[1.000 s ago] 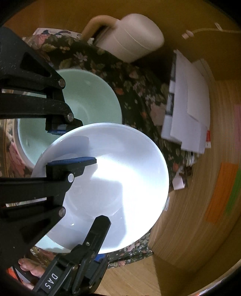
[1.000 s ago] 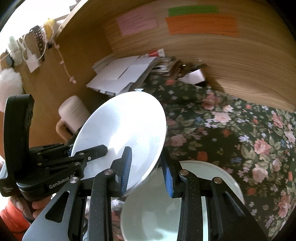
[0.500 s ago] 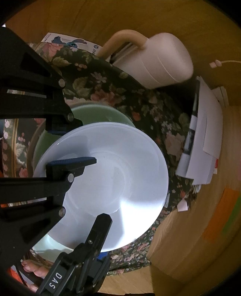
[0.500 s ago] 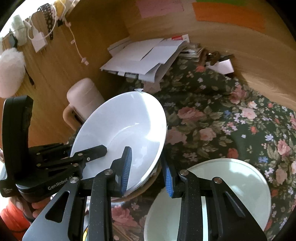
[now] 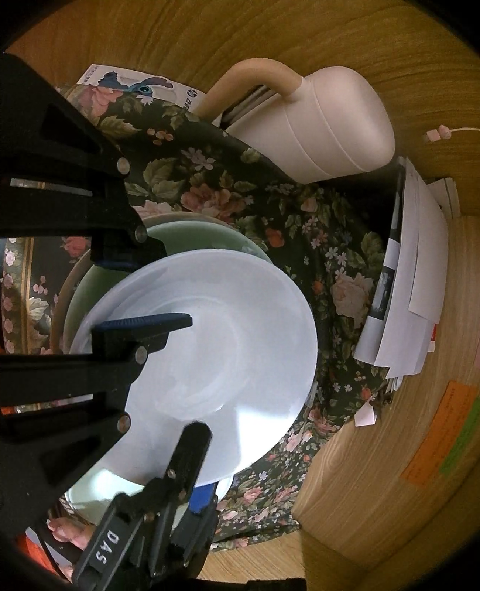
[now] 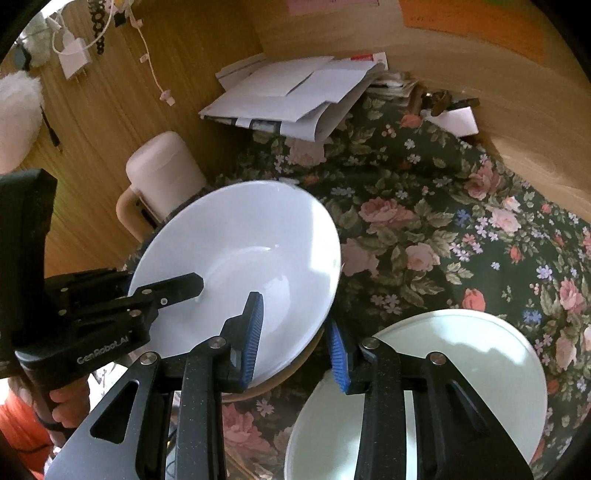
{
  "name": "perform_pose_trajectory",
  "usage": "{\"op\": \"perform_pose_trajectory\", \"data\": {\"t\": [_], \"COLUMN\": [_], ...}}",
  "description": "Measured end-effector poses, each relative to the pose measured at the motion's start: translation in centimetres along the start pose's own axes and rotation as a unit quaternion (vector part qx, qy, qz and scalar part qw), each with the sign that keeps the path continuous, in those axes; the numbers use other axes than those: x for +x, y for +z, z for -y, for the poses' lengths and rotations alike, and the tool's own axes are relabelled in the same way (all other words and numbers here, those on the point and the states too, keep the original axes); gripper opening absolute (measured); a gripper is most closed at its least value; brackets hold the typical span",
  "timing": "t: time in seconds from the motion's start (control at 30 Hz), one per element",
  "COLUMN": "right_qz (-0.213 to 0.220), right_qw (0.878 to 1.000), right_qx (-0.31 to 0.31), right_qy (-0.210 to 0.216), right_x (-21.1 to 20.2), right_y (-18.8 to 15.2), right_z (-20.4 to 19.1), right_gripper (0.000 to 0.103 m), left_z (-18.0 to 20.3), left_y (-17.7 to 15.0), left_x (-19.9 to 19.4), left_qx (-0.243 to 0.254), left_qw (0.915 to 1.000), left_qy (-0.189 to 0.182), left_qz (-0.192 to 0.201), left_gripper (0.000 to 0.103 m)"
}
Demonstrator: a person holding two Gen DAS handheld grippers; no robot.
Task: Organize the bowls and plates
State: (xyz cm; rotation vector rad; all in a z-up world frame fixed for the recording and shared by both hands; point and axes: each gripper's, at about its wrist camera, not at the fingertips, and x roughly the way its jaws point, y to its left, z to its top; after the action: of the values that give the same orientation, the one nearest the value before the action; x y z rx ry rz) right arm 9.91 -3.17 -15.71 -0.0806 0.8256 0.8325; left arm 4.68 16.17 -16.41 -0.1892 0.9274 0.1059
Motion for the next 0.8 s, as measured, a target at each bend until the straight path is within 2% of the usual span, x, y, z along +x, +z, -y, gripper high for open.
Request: {"op": "perform_pose_trajectory", "data": {"t": [0.17,0.63,0.8], "right_qz": [0.012,0.009,0.018], "right_qw": [1.0,1.0,1.0], "right_qx": [-0.001,0.013,0.008], "right_qy": [-0.001,0.021,0.021], "right_x": [-0.7,-0.4,-0.9], "right_y": [0.1,-0.6,-0.4], "right_z": [0.3,0.7,0.6], "right_gripper": [0.032,0.032,0.032], "left_z": [0.1,0.5,0.6], "left_y": [0.5,2.1,2.6], "left_x": [0.2,0.5,0.4], "left_qx": [0.006,0.022,0.022], "left_qw": [0.9999,0.9984,0.9985], "left_qy": [0.009,0.05,0.049], "left_qz": [0.001,0.013,0.01], "left_gripper": [0.02,0.02,0.02]}}
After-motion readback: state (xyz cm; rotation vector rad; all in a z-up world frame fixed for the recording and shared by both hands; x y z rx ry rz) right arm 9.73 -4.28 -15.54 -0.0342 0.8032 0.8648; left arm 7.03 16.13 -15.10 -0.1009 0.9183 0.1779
